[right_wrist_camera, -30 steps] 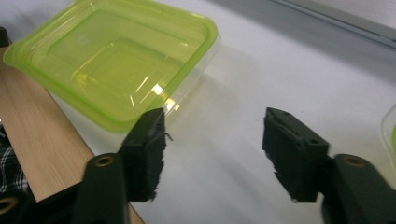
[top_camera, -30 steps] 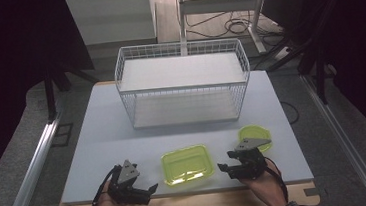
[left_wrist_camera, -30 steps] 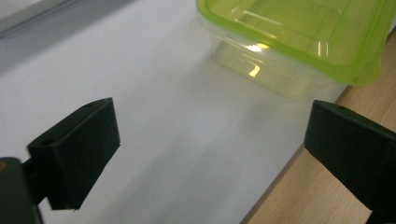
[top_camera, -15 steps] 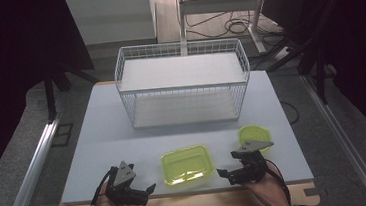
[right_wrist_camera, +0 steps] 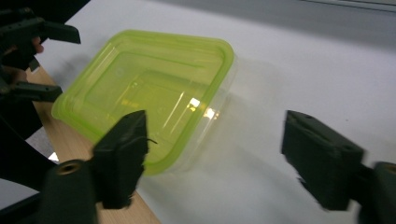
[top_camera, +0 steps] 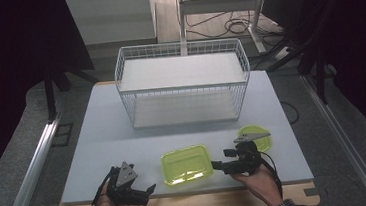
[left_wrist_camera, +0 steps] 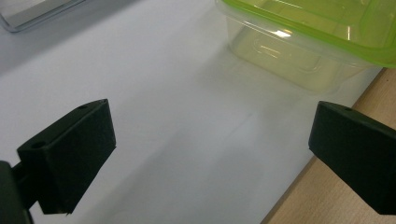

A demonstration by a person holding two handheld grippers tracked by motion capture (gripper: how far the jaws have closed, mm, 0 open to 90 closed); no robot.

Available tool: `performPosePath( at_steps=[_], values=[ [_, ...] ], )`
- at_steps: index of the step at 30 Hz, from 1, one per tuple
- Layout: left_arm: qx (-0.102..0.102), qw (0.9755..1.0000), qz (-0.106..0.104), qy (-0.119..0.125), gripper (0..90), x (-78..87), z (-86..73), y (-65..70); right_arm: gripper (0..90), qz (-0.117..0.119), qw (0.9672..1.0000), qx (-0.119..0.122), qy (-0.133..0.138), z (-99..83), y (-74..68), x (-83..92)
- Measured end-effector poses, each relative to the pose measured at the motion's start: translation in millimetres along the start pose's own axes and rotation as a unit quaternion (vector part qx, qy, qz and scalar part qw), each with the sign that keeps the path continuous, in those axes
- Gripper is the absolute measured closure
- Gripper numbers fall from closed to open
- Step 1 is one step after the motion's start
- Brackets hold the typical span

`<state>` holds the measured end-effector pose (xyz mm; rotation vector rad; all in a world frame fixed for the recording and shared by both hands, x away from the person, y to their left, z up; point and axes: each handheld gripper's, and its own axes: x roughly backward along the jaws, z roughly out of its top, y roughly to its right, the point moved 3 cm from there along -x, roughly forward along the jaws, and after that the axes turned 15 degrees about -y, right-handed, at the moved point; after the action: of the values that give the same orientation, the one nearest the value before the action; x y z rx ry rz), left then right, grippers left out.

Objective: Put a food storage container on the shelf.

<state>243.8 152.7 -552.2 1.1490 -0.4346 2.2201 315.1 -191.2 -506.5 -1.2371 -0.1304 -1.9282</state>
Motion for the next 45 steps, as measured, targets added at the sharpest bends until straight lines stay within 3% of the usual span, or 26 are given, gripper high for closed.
performPosePath(
  at_steps=[1,7,9,16,18,19,21,22,23,24,25,28,30,31,36,45],
  values=[
    [-0.003,1.0,0.002,-0.003,0.4,-0.3,-0.2,0.3,32.9,0.003,1.0,-0.006,-0.002,2.9,-0.1,-2.2],
    [-0.01,0.9999,0.005,-0.009,0.4,-1.8,-0.3,1.7,40.7,0.022,0.9994,-0.024,-0.014,7.8,1.8,-10.9],
    [-0.013,0.9998,0.006,-0.01,0.5,-2.0,-0.4,2.1,46.1,0.045,0.9978,-0.045,-0.018,11.4,4.4,-16.4],
    [-0.021,0.9996,0.01,-0.013,0.5,-2.0,-0.5,3.3,57.4,0.072,0.9943,-0.072,-0.032,17.2,9.1,-27.3],
    [-0.024,0.9995,0.011,-0.015,0.6,-2.1,-0.6,3.3,61.3,0.085,0.9922,-0.085,-0.034,18.1,10.8,-29.4],
    [-0.025,0.9995,0.012,-0.016,0.6,-2.1,-0.6,3.6,64.2,0.101,0.9892,-0.099,-0.039,18.8,11.5,-31.4],
    [-0.027,0.9994,0.013,-0.016,0.6,-2.1,-0.5,3.9,66.3,0.109,0.9877,-0.103,-0.043,18.9,12.3,-33.0],
    [-0.028,0.9994,0.012,-0.016,0.5,-2.1,-0.5,4.1,68.3,0.12,0.9855,-0.111,-0.046,19.0,12.6,-34.5],
    [-0.031,0.9993,0.012,-0.015,0.5,-2.0,-0.5,4.6,72.7,0.139,0.9808,-0.126,-0.053,18.9,13.3,-36.4],
    [-0.031,0.9993,0.012,-0.015,0.5,-2.0,-0.5,4.6,72.7,0.139,0.9808,-0.126,-0.053,18.9,13.3,-36.4],
    [-0.032,0.9993,0.012,-0.015,0.5,-2.0,-0.4,4.7,76.4,0.161,0.976,-0.137,-0.053,18.8,14.4,-36.3],
    [-0.032,0.9993,0.012,-0.015,0.5,-1.9,-0.5,4.5,78.6,0.166,0.9753,-0.135,-0.055,19.8,13.2,-35.6],
    [-0.032,0.9993,0.013,-0.015,0.5,-1.8,-0.6,4.1,79.5,0.169,0.9755,-0.128,-0.057,21.0,10.3,-34.9],
    [-0.031,0.9993,0.012,-0.015,0.5,-1.6,-0.7,3.9,79.6,0.162,0.9774,-0.122,-0.059,21.8,8.1,-35.1],
    [-0.026,0.9995,0.014,-0.014,0.5,-1.1,-1.1,2.3,79.7,0.164,0.9772,-0.123,-0.057,23.4,8.4,-33.1],
    [-0.008,0.9998,0.014,-0.014,0.5,-1.0,-2.5,-1.7,79.8,0.163,0.9779,-0.128,-0.027,27.4,13.9,-20.1]
  ],
)
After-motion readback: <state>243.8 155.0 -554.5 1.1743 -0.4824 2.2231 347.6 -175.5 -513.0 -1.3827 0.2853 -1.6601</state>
